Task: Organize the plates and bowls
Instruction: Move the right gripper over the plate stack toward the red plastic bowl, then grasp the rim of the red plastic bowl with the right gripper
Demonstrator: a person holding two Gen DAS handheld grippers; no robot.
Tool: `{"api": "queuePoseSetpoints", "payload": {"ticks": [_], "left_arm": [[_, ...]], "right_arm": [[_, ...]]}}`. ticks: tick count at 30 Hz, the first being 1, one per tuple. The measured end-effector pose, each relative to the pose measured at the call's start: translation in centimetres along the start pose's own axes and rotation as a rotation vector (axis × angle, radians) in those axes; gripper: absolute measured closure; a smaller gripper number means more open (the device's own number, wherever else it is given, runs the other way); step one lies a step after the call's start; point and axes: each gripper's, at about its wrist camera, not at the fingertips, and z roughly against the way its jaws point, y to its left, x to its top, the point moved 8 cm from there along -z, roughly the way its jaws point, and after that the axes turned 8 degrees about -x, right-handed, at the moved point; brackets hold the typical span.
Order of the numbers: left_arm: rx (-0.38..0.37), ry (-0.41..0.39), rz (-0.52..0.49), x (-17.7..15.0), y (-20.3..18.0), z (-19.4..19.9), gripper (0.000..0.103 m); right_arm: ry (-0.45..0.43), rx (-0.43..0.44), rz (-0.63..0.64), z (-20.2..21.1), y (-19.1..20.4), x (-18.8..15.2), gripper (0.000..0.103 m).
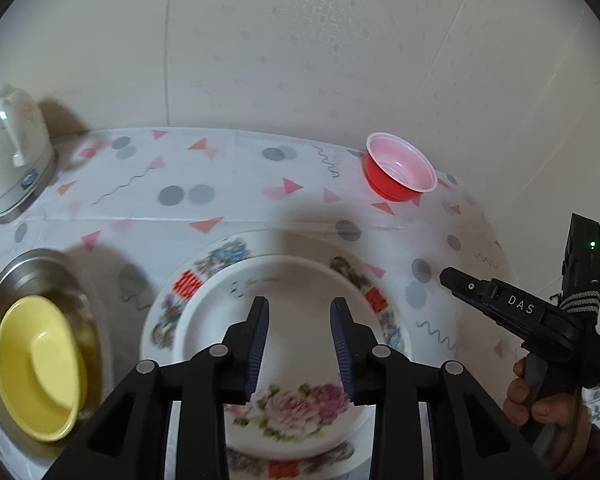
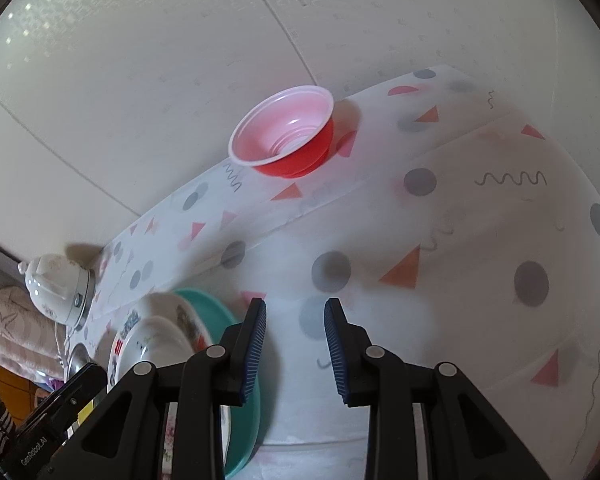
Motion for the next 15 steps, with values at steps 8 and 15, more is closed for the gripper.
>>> {"api": "queuePoseSetpoints", "payload": {"ticks": [8, 15], "left_arm": [[-0.003, 0.050, 0.008, 2.4, -0.9, -3.0, 0.066], [-0.024, 0.112, 0.068, 3.8, -1.1, -6.2, 0.066]], "right_arm": [[0.008, 0.010, -0.031, -1.1, -0.8, 2.4, 0.073], [-0.010, -0.002, -0.058, -1.9, -1.7, 5.1, 0.073]]}}
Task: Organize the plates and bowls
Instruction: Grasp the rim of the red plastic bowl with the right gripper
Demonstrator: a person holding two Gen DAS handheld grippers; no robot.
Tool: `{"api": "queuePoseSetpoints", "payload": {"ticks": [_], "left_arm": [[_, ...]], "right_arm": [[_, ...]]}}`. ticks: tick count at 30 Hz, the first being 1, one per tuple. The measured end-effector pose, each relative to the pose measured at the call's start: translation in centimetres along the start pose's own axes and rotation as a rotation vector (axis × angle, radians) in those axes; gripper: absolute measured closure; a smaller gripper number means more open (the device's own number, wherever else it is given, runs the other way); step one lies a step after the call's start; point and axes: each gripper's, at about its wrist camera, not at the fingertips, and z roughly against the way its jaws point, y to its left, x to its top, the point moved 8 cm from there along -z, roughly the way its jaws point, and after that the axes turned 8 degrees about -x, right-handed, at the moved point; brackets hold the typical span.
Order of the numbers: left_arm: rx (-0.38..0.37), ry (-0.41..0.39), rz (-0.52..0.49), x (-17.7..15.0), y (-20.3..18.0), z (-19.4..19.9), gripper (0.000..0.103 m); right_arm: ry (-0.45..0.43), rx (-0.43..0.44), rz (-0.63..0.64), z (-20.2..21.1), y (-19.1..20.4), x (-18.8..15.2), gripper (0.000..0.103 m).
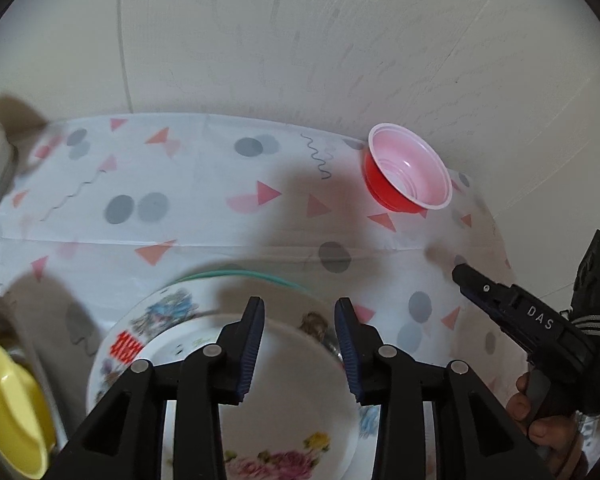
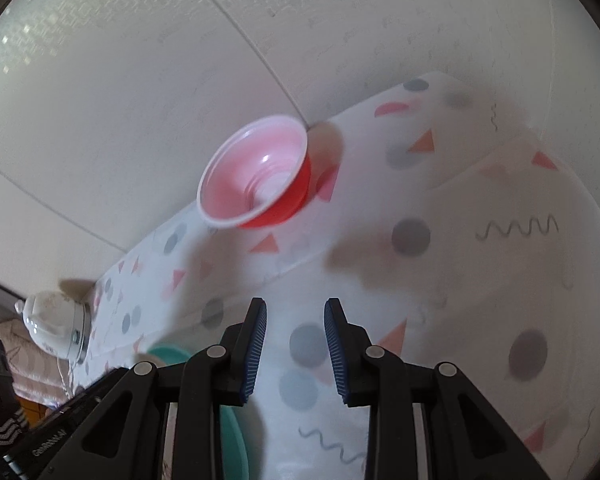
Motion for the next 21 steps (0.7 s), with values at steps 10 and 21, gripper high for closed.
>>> {"api": "queuePoseSetpoints", "payload": {"ticks": [10, 21], "left_arm": [[-0.090, -0.020, 0.014, 4.8, -2.6, -2.5, 0.068], [-0.129, -0.022, 0.038, 8.9, -4.2, -5.8, 0.074]], "right_arm": [[-0.040, 0.006, -0.065, -1.2, -0.6, 5.0, 0.078], [-0.043, 0.027, -0.141, -3.4, -0.8, 8.5, 0.078]]}}
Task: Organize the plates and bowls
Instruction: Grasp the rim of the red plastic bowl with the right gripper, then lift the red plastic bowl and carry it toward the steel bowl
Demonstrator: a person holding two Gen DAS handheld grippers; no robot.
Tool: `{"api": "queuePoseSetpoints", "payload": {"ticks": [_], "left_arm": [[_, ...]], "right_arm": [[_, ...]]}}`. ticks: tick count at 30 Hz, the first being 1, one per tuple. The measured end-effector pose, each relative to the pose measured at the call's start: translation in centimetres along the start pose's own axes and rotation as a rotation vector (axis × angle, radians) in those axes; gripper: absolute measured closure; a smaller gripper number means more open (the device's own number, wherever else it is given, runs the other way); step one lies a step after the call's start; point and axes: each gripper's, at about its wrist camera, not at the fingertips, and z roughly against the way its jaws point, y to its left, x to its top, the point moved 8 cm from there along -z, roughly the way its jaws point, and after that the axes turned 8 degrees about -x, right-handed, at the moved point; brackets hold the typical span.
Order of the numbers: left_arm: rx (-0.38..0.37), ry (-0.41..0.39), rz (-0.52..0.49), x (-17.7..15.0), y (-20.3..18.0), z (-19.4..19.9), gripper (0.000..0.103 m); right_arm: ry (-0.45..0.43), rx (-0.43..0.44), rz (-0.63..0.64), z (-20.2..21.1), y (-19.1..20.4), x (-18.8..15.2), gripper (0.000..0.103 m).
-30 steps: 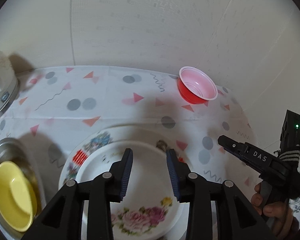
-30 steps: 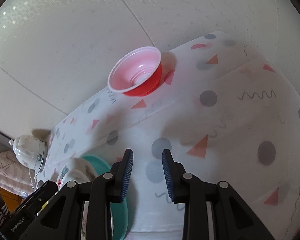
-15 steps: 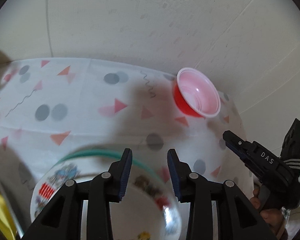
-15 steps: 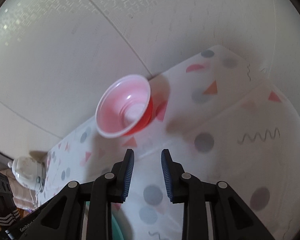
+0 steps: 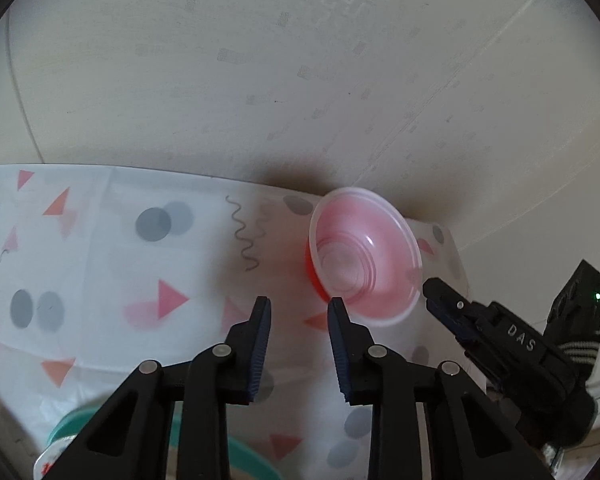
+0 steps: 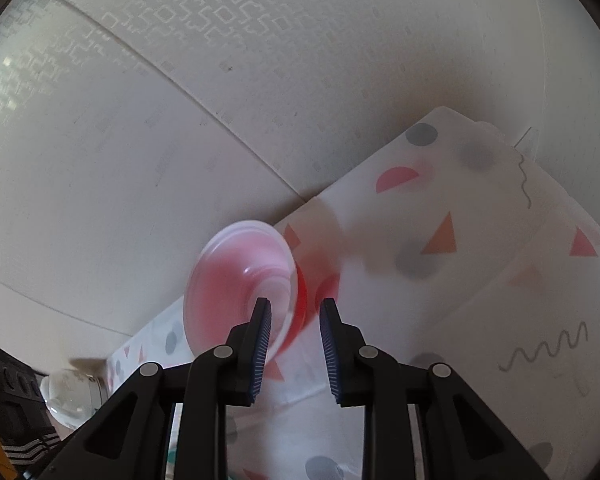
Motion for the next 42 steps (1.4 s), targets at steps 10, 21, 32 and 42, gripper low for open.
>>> {"api": "queuePoseSetpoints", "payload": {"ticks": [10, 21, 32, 42], "left_arm": [[-0.018, 0.031, -0.008, 0.9, -0.3, -3.1, 0.095], [-0.080, 0.006, 0.061, 1.0, 1.2, -1.1, 0.087], [-0.088, 0.028, 0.039, 0.0, 0.6, -1.4, 0.095], [-0.077, 0.012, 0.054, -1.4, 1.9, 1.6, 0.095]], "right_arm": [[-0.004, -0.029, 0.111, -1.6, 1.3, -0.2, 0.093], [0.044, 0.004, 0.084, -2.2, 1.7, -1.2, 0.093], [0.069, -0.009, 0.109, -2.7, 1.9, -2.1, 0.091], [0.112, 0.047, 0.115, -1.5, 3.4, -4.2, 0.091]]}}
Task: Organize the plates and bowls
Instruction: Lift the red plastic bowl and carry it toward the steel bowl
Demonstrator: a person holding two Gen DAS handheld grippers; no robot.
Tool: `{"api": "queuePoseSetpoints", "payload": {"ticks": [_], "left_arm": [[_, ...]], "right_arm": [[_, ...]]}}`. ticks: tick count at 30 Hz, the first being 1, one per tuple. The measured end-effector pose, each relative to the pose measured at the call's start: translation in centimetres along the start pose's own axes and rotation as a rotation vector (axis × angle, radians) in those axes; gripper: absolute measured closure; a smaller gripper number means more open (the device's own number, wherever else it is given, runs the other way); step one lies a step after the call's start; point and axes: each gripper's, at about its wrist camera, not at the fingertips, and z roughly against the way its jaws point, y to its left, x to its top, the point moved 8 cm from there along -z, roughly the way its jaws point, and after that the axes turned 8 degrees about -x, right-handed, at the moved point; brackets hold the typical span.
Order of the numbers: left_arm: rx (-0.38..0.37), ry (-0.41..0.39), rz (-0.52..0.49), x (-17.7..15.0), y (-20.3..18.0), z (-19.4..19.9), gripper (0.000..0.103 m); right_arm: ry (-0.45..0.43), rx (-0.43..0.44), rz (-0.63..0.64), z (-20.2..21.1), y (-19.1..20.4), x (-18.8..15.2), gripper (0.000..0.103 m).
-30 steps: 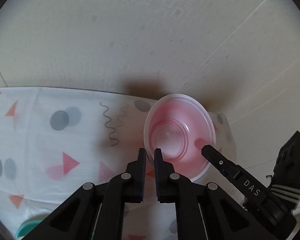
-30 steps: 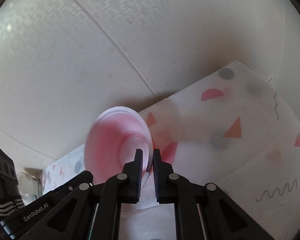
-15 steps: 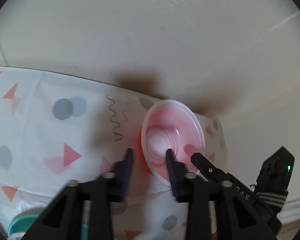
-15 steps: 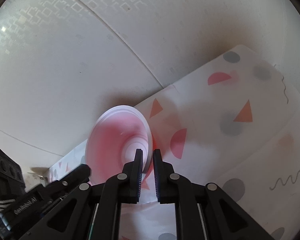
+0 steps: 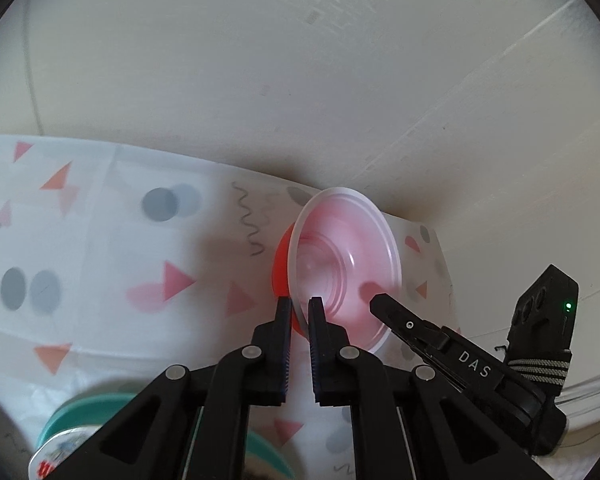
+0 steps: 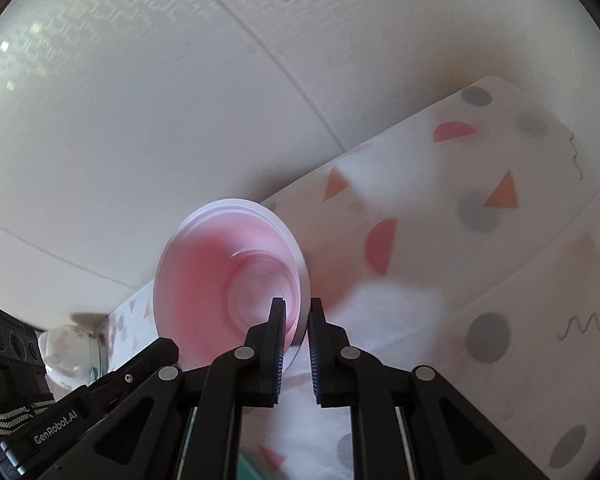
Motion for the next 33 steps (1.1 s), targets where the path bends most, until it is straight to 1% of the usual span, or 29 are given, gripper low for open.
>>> {"api": "queuePoseSetpoints", "payload": {"ticks": [5, 9, 10, 11, 12, 14, 15, 16, 17, 20, 23, 24, 29, 33], "left_arm": [[0.030, -0.004, 0.032, -0.8, 1.4, 0.8, 0.094], [0.031, 0.001, 0.068, -0.6, 1.9, 0.3, 0.089], [0.031, -0.001, 0.068, -0.8, 2.2, 0.7, 0.089], [0.031, -0.001, 0.069, -0.8, 2.4, 0.7, 0.089], [0.036, 0.004, 0.072, -0.8, 2.5, 0.5, 0.089], [0.035, 0.004, 0.060, -1.2, 2.4, 0.5, 0.089], [0.038, 0.006, 0.045, -1.3, 2.2, 0.4, 0.089], [0.038, 0.008, 0.038, -1.4, 2.1, 0.3, 0.089], [0.032, 0.006, 0.029, -1.5, 2.0, 0.4, 0.089], [0.051, -0.026, -0.029, -1.6, 1.3, 1.0, 0.089], [0.044, -0.041, -0.032, -1.7, 1.2, 1.7, 0.089], [0.040, -0.048, -0.032, -1.8, 1.2, 2.1, 0.089], [0.031, -0.092, -0.044, -2.5, 0.6, 4.3, 0.089], [0.049, -0.132, -0.067, -3.3, 0.5, 6.5, 0.089]], "right_arm": [[0.026, 0.014, 0.028, -0.3, 1.6, -1.2, 0.091], [0.054, 0.012, 0.031, -0.9, 2.0, -1.9, 0.090], [0.057, 0.016, 0.027, -0.8, 2.0, -2.0, 0.089], [0.059, 0.019, 0.022, -0.8, 2.0, -2.1, 0.084], [0.059, 0.022, 0.017, -0.6, 1.9, -2.2, 0.083], [0.050, 0.018, 0.022, -0.3, 1.8, -2.3, 0.082], [0.043, 0.014, 0.032, -0.2, 1.9, -2.4, 0.084], [0.038, 0.010, 0.045, -0.1, 1.9, -2.4, 0.087], [0.032, 0.006, 0.055, 0.0, 2.4, -2.7, 0.088], [0.013, -0.004, 0.070, 0.3, 2.8, -2.9, 0.088], [0.013, 0.005, 0.071, 0.6, 3.0, -3.2, 0.089], [0.013, 0.009, 0.070, 0.7, 3.0, -3.3, 0.090], [0.002, 0.045, 0.078, 2.0, 3.6, -3.9, 0.090], [-0.012, 0.074, 0.113, 3.2, 4.9, -4.8, 0.090]]}}
